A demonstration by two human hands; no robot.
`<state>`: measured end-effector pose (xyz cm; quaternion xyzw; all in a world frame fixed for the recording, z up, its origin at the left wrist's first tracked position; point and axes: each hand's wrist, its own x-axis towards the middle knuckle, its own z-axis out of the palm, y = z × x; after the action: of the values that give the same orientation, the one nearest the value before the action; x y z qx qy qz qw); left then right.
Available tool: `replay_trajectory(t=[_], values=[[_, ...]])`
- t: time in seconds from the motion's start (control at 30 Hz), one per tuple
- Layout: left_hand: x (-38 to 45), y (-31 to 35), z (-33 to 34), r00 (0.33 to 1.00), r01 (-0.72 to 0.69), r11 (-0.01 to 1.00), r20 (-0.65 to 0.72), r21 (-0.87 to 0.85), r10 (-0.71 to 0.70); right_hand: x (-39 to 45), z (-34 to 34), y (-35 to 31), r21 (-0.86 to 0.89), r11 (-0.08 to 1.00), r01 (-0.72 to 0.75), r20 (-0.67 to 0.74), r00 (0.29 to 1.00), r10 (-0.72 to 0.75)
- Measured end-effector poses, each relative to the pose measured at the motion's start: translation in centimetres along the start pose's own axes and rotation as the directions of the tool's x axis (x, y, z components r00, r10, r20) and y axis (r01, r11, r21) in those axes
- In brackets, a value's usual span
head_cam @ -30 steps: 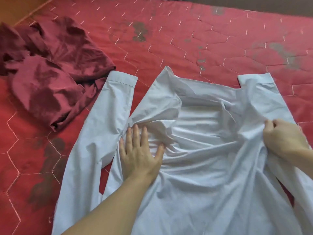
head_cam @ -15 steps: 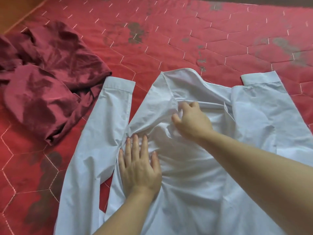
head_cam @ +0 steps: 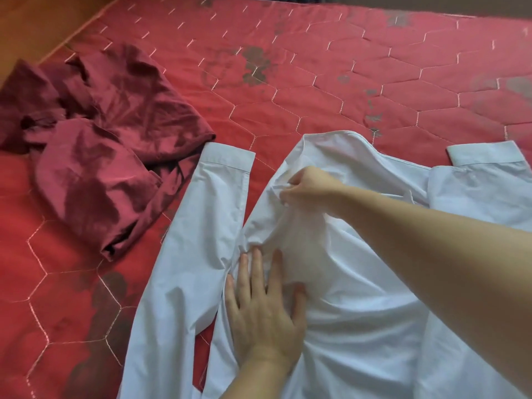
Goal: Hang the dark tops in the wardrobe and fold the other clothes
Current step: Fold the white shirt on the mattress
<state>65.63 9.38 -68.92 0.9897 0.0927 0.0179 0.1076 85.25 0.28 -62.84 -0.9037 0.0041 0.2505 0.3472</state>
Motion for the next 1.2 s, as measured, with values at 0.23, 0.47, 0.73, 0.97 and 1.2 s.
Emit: replay_trajectory(t=[0.23,0.47,0.73,0.97,1.2], values=[[0.1,-0.1,0.5,0.998,-0.019,1.0,-0.052,0.019,0.02,1.6,3.1,-4.3,0.497,0.843,0.205,-0.086,0.979,-0.187],[0.1,-0.2,0.8,0.995,-0.01,1.0,-0.095,0.012,0.011,-2.5,-2.6,5.4,-0.183,0.908,0.377,-0.199,0.89,-0.41],[-0.1,0.0,0.9,0.994,0.006,1.0,-0.111,0.014,-0.005,-4.1,-11.4,13.0,-0.655,0.751,0.09,0.092,0.995,-0.039],[0.0,0.1,0.8,0.996,0.015,0.999,-0.092,0.031,-0.012,-2.9,-13.4,13.1,-0.305,0.951,0.054,-0.585,0.778,-0.232],[0.0,0.1,0.7,0.998,0.006,0.999,-0.065,0.04,-0.004,-1.2,-10.6,12.9,-0.524,0.836,-0.162,-0.454,0.884,-0.113]])
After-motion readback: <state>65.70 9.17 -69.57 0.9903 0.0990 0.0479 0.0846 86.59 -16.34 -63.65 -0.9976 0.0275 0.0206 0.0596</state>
